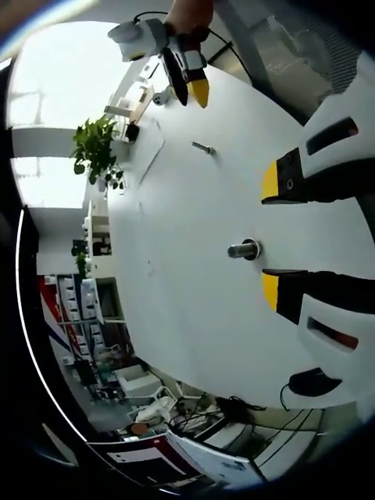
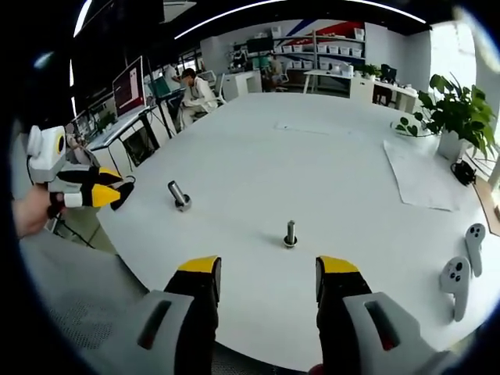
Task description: Place the washer onto the threaded stud by aligning its center hole with the stud, sliding it down to the base, and recovering from edge contact or off-axis alignment until the washer reaches the visible bottom stop.
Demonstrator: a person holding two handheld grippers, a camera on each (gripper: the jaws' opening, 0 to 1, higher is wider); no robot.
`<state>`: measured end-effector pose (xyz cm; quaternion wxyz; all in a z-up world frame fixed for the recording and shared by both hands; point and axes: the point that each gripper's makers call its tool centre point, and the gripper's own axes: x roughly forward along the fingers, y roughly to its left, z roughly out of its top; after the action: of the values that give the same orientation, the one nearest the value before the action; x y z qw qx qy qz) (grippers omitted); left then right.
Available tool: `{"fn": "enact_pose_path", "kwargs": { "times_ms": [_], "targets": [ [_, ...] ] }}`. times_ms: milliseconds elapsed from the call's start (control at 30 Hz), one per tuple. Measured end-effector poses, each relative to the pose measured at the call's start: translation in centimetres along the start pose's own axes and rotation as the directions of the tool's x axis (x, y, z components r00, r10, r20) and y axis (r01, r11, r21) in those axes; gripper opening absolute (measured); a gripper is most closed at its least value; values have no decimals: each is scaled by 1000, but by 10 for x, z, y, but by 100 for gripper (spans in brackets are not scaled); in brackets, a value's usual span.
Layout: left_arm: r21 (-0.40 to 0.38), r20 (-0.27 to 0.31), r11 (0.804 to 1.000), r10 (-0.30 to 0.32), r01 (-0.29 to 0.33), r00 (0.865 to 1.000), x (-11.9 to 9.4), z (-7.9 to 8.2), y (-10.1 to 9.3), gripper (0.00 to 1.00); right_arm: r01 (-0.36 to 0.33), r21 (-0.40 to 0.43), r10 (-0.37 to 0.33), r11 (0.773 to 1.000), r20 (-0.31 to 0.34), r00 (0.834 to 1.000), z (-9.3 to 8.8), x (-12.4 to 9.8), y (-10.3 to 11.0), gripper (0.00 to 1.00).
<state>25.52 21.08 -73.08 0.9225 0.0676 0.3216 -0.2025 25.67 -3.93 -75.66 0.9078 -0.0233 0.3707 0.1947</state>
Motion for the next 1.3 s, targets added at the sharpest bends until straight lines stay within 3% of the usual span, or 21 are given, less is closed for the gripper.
{"fn": "enact_pose_path", "kwargs": {
  "times_ms": [1067,1300],
  "targets": [
    [4,0,1000,-8,8,1000,0,2,-2,30,10,-25,-11,1000,-39,999,-10,3,-5,51],
    [0,-3,1000,2,-2,1000,0,0,1,30,0,-25,-1,1000,-18,1000,-5,2,-1,52]
  ]
}}
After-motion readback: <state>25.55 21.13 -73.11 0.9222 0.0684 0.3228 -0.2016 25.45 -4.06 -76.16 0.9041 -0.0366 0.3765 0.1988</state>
